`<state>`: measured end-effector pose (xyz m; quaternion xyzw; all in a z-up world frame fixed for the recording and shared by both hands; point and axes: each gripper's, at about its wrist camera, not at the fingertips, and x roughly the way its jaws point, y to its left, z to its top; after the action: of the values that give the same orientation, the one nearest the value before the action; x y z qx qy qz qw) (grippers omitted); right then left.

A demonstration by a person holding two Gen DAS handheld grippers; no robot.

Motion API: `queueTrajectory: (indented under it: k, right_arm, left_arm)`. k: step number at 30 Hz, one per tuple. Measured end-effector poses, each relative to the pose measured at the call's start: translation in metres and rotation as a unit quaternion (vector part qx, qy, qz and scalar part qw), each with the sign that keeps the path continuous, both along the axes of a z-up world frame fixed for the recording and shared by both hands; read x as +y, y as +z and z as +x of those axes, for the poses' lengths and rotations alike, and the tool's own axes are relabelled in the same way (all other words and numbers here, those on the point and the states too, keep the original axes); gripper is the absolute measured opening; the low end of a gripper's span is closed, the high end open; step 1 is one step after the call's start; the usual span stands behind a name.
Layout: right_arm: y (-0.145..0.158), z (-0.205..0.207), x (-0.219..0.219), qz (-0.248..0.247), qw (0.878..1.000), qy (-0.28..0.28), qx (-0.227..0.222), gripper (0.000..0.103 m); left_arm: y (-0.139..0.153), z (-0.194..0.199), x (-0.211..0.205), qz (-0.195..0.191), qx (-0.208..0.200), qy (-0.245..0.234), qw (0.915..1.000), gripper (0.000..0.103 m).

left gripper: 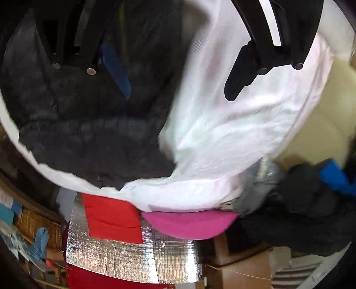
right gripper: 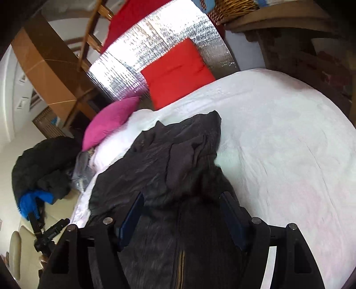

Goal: Fold large clothes

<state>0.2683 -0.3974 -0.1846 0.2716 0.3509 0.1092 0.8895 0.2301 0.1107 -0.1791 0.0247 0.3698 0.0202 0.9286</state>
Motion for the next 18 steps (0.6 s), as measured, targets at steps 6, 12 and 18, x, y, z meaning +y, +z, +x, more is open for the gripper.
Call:
queueTrajectory:
  k: [6, 12, 18]
  right_arm:
    - [-0.014, -0.076, -0.005, 0.011, 1.0, 0.007, 0.005, 0.08]
    - [-0.047, -0.134, 0.009, -0.004, 0.997, 0.046, 0.063, 0.08]
    - [-0.078, -0.166, 0.025, -0.014, 0.989, 0.076, 0.125, 0.08]
  left_arm:
    - [-0.044, -0.096, 0.019, -0.078, 0.058, 0.011, 0.9952, 0.087]
    - [-0.096, -0.138, 0.018, -0.172, 0.165, 0.016, 0.9711, 0.087]
    - [-0.121, -0.135, 0.017, -0.193, 0.205, 0.022, 0.9593, 0.087]
